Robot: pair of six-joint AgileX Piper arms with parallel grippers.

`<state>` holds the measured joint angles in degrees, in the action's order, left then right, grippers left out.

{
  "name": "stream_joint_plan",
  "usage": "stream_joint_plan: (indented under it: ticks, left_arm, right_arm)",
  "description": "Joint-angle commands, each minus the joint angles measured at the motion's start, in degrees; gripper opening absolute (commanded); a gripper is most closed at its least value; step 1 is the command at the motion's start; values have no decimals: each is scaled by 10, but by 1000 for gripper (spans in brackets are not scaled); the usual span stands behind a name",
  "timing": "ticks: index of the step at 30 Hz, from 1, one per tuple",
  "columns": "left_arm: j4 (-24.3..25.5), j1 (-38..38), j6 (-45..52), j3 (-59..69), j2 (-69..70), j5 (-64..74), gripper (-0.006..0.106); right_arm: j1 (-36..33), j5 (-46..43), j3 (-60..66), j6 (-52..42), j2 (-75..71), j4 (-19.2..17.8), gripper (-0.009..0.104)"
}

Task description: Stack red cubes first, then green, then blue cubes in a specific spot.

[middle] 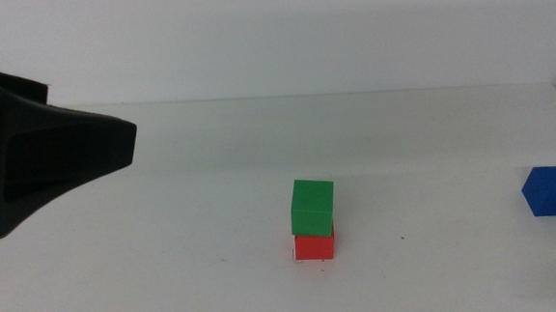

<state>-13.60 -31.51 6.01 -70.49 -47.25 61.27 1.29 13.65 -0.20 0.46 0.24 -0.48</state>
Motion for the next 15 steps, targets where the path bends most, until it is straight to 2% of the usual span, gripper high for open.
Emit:
stream_joint_plan:
  ticks: [1, 2, 5, 7, 10, 15]
  left_arm:
    - [-2, 1, 1, 1, 3, -7, 94]
    - [-2, 1, 1, 1, 3, -7, 94]
    - [-2, 1, 1, 1, 3, -7, 94]
    - [-2, 1, 1, 1, 3, -7, 94]
    - [-2, 1, 1, 1, 3, -7, 94]
    - [-2, 1, 1, 1, 4, -7, 94]
  right_arm:
    - [4, -32, 2, -5, -2, -31, 83]
    - [4, -58, 2, -5, -2, -44, 83]
    - [4, -76, -4, 64, -2, -19, 83]
    - [4, -60, -45, 88, 9, -39, 83]
    - [4, 32, -157, 129, 114, -56, 83]
    - [4, 282, -374, 141, 294, -56, 83]
